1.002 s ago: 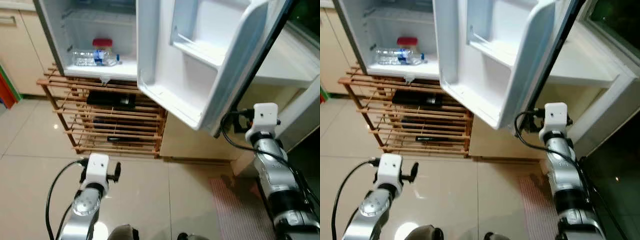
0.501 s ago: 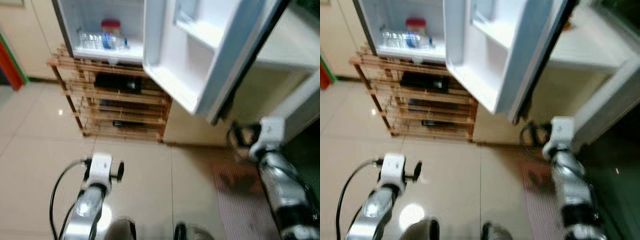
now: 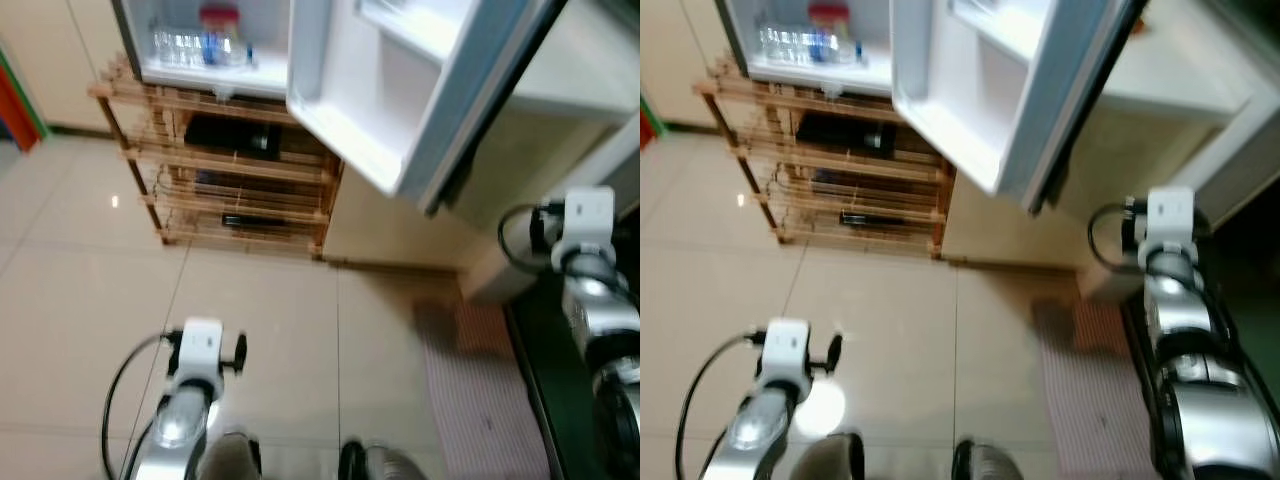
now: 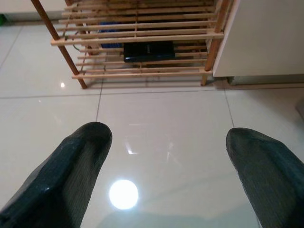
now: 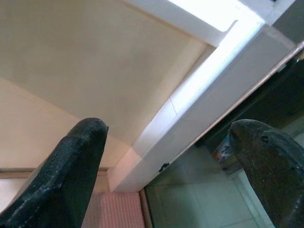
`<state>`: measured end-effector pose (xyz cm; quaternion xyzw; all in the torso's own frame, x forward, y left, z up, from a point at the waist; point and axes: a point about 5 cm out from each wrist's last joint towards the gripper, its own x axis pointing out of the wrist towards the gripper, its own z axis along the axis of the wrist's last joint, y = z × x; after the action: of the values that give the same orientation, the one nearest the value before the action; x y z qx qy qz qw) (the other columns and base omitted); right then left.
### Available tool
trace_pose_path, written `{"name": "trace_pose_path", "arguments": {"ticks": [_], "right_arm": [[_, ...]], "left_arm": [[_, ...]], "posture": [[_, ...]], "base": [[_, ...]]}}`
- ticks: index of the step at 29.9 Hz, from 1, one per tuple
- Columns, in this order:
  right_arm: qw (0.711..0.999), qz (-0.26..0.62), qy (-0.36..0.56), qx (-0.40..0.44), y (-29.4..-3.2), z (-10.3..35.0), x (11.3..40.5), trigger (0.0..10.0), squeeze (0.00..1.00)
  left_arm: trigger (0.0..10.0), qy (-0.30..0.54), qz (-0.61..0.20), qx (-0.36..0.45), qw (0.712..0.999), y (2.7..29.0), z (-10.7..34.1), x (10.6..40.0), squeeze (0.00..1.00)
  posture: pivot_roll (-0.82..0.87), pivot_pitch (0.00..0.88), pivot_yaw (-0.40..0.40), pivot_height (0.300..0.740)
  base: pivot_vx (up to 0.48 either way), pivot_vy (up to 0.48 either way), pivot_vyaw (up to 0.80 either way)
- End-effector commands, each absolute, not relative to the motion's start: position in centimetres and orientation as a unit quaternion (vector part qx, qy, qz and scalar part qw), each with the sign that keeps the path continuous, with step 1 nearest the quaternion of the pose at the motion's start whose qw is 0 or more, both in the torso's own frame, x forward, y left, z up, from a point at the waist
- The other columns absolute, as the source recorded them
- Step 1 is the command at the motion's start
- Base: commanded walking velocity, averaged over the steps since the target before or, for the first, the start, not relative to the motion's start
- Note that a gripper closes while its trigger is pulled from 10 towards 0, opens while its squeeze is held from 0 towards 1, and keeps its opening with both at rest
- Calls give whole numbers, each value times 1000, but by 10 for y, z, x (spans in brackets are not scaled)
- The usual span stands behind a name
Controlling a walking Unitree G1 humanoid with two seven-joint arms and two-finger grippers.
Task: Restocking fridge
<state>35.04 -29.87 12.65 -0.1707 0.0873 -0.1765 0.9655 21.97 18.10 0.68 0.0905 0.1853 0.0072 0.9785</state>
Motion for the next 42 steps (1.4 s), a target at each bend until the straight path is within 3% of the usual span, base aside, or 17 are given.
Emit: {"name": "trace_pose_path", "arguments": {"ticks": [1, 6, 10, 14, 28, 34, 39, 42], "right_arm": [[962, -185, 91, -178, -301, 129, 352, 10000, 0], [966, -180, 76, -166, -292, 137, 360, 10000, 0], [973, -163, 43, -160, -282, 140, 363, 10000, 0], [973, -173, 30, -153, -286, 142, 361, 10000, 0], [958, -206, 53, -189, -312, 141, 351, 10000, 0], [954, -217, 61, -196, -319, 142, 348, 10000, 0], [958, -217, 54, -180, -319, 144, 349, 10000, 0], [972, -184, 29, -146, -304, 147, 356, 10000, 0]], "left_arm": [[10000, 176, -6, 94, 980, 172, 9, 213, 0], [10000, 158, -26, 83, 984, 165, 18, 206, 0], [10000, 96, -49, 59, 992, 151, 44, 214, 0], [10000, 67, -79, 54, 993, 136, 60, 218, 0], [10000, 111, -100, 42, 988, 130, 47, 213, 0], [10000, 120, -88, 46, 988, 130, 44, 213, 0], [10000, 125, -85, 43, 988, 132, 43, 213, 0], [10000, 132, -85, 43, 987, 132, 40, 213, 0]], "posture": [[197, 233, -120, 740], [203, 247, -123, 740], [187, 256, -122, 740], [170, 250, -119, 740], [168, 223, -130, 740], [158, 227, -134, 740], [153, 230, -136, 740], [149, 232, -139, 740]], "base": [[0, 0, 0], [0, 0, 0], [180, 157, 0], [360, 318, 0], [353, 317, 0], [0, 0, 0], [0, 0, 0], [0, 0, 0]]}}
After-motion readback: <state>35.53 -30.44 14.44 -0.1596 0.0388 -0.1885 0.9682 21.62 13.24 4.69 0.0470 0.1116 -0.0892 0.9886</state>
